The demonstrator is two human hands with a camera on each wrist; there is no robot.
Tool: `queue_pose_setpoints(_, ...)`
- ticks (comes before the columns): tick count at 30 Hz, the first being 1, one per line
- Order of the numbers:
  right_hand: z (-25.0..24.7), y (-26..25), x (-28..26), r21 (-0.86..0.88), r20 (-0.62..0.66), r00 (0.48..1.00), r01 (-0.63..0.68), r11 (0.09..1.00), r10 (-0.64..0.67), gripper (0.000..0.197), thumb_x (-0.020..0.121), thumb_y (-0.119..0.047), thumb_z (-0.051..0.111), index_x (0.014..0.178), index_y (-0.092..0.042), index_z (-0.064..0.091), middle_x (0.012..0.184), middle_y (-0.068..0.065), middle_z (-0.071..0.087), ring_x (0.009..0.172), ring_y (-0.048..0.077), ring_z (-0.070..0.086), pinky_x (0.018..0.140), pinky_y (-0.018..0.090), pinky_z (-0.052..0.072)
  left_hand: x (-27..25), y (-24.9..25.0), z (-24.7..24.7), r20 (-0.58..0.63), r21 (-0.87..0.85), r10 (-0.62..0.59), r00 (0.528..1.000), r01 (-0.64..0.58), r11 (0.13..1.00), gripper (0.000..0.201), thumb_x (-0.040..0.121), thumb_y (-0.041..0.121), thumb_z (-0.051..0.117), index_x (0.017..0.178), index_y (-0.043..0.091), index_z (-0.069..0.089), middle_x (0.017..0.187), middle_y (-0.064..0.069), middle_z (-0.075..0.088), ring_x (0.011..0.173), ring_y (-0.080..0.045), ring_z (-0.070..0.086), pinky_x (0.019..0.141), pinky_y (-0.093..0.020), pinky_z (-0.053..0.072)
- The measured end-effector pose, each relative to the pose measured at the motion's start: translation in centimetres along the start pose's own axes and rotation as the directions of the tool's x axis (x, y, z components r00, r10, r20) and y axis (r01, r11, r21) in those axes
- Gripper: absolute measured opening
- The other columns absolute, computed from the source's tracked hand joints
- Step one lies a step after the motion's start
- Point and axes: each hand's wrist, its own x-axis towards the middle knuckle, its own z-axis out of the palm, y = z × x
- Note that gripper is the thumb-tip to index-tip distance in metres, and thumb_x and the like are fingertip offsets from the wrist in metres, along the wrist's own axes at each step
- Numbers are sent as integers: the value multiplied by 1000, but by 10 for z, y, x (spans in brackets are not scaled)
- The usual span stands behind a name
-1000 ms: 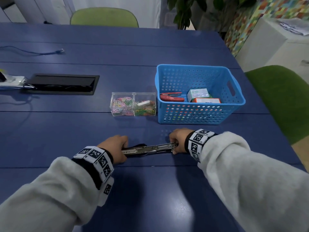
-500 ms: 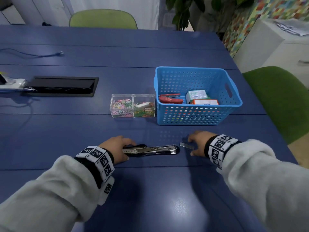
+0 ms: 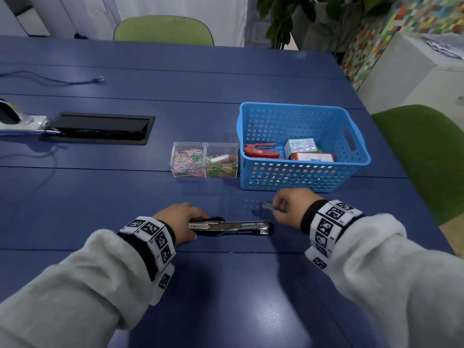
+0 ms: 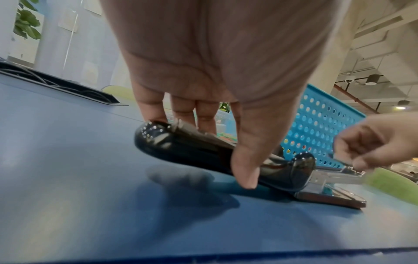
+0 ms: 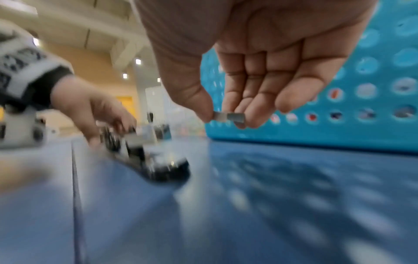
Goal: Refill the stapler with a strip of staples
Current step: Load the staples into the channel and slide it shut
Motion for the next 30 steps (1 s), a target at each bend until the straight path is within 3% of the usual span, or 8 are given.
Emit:
queue_pose_setpoints(3,8,-20,-1,-72,103,982,169,983,-161,28,83,-25,58,109,-17,63,98,5,60,96,24,58,87,30,46,0,1,0,3,15,-7,1000,7,1000,51,78,21,65,123,40,51,112,-1,52,109,-24,52,93,-35,45)
queue_pose_setpoints(7,18,-23,2,-165,170,968,213,963,-184,23,87,-25,50,103,-18,66,90,-1,42,100,28,56,83,32,45,0,3,-1,15,27,-22,1000,22,999,52,79,21,64,124,41,49,112,-1,51,111,-24,51,93,-37,45)
queue_pose_setpoints(14,22,-29,1,-255,175,957,271,928,-231,24,88,-22,45,92,-10,65,87,0,38,95,27,53,69,28,33,-1,5,-2,13,41,-41,999,40,998,51,77,23,64,122,45,49,101,3,46,110,-24,52,90,-39,49)
queue_pose_setpoints(18,26,-32,2,-294,190,959,259,920,-210,22,88,-19,43,75,-15,61,78,1,35,89,25,50,68,28,31,-2,6,-1,9,34,-33,999,33,999,51,77,23,64,121,44,50,98,5,43,110,-25,52,91,-40,49)
queue_pose_setpoints(21,27,-32,5,-311,195,960,256,915,-203,24,88,-18,43,95,-8,64,88,1,36,101,28,53,70,29,32,-3,7,-1,9,37,-34,999,34,999,51,78,22,64,122,43,50,106,0,50,110,-25,52,92,-40,48)
queue_pose_setpoints(25,25,-33,6,-344,205,961,250,905,-187,24,88,-17,45,98,-7,64,90,2,35,104,29,53,71,30,35,-3,7,-1,7,30,-33,999,33,999,50,78,22,64,121,43,51,102,2,48,109,-25,52,91,-40,49)
queue_pose_setpoints(28,24,-33,6,-332,208,962,241,912,-178,20,87,-17,44,78,-15,62,89,2,37,99,28,53,71,29,34,-2,7,-1,8,31,-37,999,37,999,50,78,22,64,122,42,50,107,0,50,110,-25,52,90,-39,47)
queue_pose_setpoints(30,25,-32,6,-322,200,962,244,915,-187,35,87,-18,44,53,-25,38,87,3,38,91,25,51,70,28,34,-2,7,-1,9,35,-38,999,38,999,51,78,22,64,123,42,49,115,-2,52,111,-25,52,91,-39,47)
